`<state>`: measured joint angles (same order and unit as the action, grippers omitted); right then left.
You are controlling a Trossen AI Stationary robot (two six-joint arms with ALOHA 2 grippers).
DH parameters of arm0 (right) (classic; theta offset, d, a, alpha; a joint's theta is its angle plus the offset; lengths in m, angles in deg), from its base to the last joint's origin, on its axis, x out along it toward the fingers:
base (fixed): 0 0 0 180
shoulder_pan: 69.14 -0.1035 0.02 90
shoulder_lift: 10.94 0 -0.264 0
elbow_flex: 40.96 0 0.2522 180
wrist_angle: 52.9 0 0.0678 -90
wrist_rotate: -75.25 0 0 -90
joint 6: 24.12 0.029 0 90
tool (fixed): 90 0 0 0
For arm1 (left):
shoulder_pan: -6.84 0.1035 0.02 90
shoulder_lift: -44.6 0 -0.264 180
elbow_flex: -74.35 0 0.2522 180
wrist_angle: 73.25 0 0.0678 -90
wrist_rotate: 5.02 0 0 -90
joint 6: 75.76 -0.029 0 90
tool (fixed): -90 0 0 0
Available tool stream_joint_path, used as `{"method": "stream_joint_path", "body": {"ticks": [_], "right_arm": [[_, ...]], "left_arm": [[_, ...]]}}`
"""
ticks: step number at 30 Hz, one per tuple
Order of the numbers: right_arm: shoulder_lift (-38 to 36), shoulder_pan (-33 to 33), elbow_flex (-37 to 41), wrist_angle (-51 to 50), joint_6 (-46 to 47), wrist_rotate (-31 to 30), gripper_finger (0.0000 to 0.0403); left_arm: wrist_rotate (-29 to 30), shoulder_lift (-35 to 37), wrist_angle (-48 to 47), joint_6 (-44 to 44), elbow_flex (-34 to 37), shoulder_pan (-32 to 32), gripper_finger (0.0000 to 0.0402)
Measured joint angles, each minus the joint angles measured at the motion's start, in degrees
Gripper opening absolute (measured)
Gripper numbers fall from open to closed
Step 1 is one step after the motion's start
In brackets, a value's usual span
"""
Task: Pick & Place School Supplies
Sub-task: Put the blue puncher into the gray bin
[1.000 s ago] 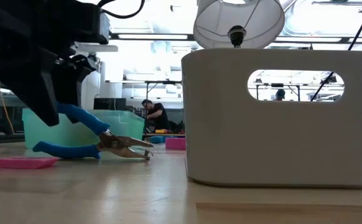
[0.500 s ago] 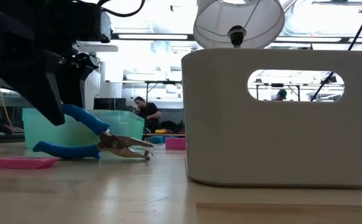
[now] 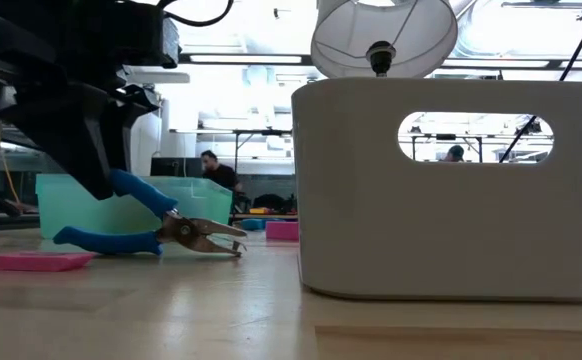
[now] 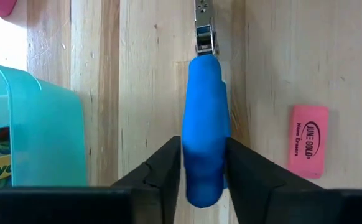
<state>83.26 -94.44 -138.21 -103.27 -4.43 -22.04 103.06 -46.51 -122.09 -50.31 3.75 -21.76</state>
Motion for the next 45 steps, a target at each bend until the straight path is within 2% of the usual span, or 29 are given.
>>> {"method": "stream_joint_path", "body": {"ticks": [6,16,23,32,39,45], "right_arm": [[0.0,0.0,0.0,0.0,0.0,-0.02,0.0193],[0.0,0.0,0.0,0.0,-0.02,-0.02,0.0193],[0.0,0.04,0.0,0.01,-0.02,-0.02,0.0193],[0.0,0.07,0.0,0.94,-0.55,-0.02,0.0193],[0.0,0.07,-0.02,4.03,-3.12,-0.03,0.0193],[0.0,1.07,0.05,4.92,-3.48,0.0,0.0193]], "left_arm": [[0.03,0.03,-0.06,-0.03,0.0,0.0,0.0068],[-0.58,0.34,-0.03,-0.12,0.0,0.0,0.0068],[0.9,4.5,-0.01,-0.22,-0.02,-0.04,0.0068],[5.1,10.16,4.21,-5.62,-0.04,-1.02,0.0068],[9.76,10.91,6.15,-11.37,-0.07,-2.21,0.0068],[10.67,10.91,11.61,-16.23,-0.07,-2.36,0.0068]]}}
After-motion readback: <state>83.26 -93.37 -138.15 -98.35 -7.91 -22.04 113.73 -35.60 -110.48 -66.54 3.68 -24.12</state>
